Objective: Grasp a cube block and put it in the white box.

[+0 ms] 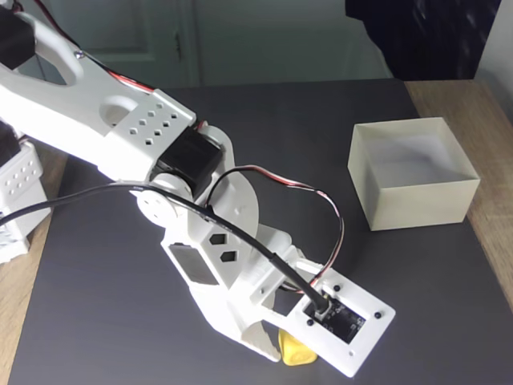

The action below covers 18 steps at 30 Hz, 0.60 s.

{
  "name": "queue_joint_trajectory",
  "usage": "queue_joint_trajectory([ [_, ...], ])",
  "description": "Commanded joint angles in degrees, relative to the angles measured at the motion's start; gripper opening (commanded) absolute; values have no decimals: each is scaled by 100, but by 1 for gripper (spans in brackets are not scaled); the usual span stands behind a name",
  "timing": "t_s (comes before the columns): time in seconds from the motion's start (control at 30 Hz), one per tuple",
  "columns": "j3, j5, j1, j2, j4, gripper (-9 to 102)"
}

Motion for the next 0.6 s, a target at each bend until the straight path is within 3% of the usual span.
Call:
queue_joint_trajectory([
  [0.0, -255, 9, -70, 35, -44, 27],
  [0.57, -264, 123, -185, -35, -53, 17],
])
